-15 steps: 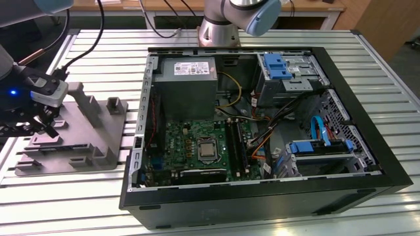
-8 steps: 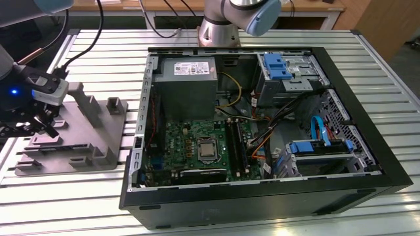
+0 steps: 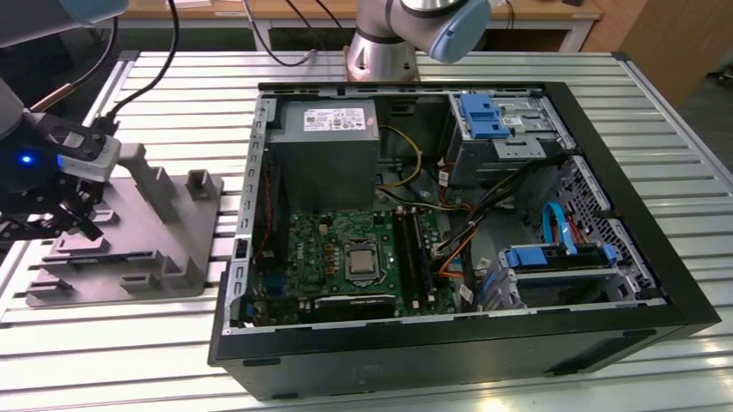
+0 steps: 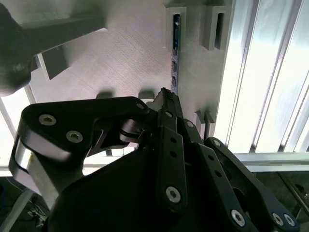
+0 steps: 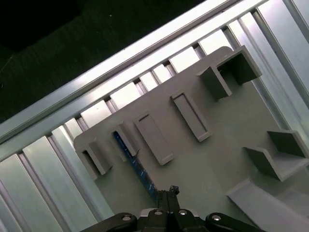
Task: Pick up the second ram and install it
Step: 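Pick up the second ram and move it above second insertion slot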
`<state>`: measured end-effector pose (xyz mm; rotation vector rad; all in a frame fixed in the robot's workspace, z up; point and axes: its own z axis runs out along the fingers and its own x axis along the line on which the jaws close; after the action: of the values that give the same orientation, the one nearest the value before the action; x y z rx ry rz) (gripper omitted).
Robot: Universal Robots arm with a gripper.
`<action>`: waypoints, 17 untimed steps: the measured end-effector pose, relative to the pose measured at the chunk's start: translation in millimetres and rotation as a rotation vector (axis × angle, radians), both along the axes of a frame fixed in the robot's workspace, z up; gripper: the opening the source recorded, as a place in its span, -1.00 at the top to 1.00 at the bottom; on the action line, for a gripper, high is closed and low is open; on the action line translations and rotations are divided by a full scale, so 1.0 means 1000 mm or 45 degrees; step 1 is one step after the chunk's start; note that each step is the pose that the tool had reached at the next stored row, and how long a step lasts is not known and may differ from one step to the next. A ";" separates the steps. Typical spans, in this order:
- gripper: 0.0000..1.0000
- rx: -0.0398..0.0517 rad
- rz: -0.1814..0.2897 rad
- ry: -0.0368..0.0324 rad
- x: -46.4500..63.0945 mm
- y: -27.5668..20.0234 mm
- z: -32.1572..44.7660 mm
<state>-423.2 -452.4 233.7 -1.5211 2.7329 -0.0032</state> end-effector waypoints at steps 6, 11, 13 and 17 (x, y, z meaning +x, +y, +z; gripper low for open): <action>0.80 0.000 0.039 0.0000 0.000 0.0000 0.0000; 0.80 0.000 0.079 0.0000 0.000 0.0000 0.0000; 0.80 0.000 0.095 0.0000 0.000 0.0000 0.0000; 0.80 0.000 0.124 0.0000 0.000 0.0000 0.0000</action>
<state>-423.2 -452.4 233.6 -1.6528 2.6553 -0.0021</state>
